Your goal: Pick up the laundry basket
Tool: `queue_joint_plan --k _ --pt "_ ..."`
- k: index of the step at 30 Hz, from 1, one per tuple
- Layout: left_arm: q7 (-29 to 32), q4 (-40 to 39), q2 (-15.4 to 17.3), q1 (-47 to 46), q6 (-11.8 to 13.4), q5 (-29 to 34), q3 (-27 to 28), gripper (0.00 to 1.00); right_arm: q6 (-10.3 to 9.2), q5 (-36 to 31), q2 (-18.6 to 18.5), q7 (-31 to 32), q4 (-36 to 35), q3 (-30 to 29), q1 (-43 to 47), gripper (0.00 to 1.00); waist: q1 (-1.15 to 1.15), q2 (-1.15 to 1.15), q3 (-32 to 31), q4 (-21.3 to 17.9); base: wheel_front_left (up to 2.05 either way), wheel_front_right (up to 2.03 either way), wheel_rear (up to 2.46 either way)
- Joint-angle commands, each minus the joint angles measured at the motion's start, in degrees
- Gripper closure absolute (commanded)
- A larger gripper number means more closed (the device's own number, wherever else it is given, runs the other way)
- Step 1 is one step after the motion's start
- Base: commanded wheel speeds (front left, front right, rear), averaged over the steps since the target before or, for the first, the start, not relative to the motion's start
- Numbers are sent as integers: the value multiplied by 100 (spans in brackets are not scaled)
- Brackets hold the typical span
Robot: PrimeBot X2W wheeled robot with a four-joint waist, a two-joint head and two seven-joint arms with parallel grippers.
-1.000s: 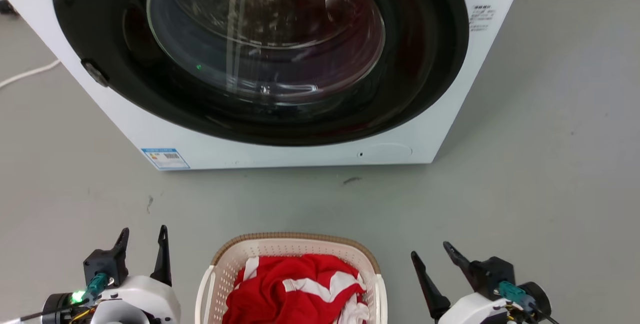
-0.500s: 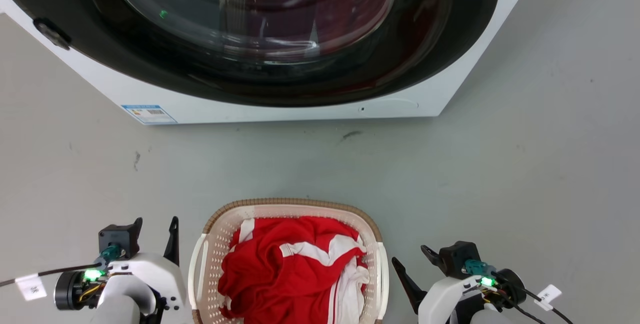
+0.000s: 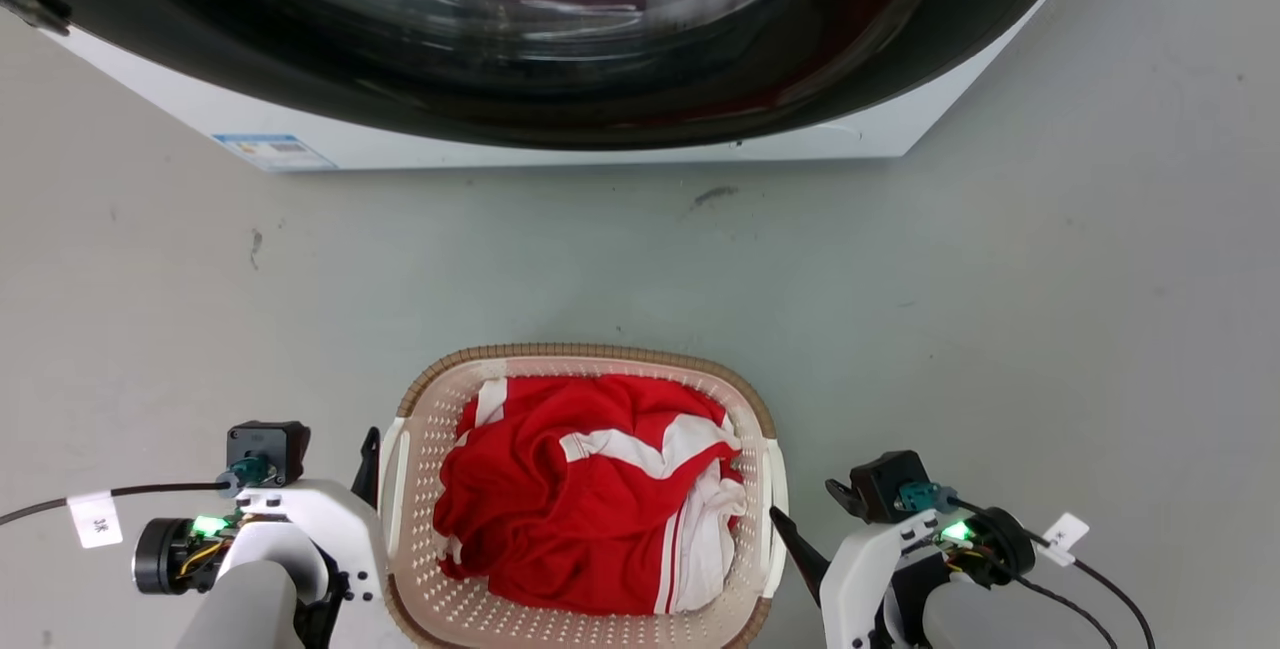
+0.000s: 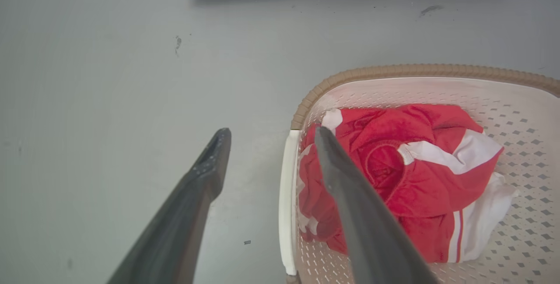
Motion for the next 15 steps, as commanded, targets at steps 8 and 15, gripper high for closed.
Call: queue_joint_plan --k 8,15 --pt "-15 546 -63 -311 7 -290 -316 0 -4 531 -5 237 125 448 -322 0 -1 0 383 54 0 0 0" --pt "-15 945 -58 -504 7 -571 -635 0 -4 887 -5 361 179 789 -480 0 -1 0 640 63 0 0 0"
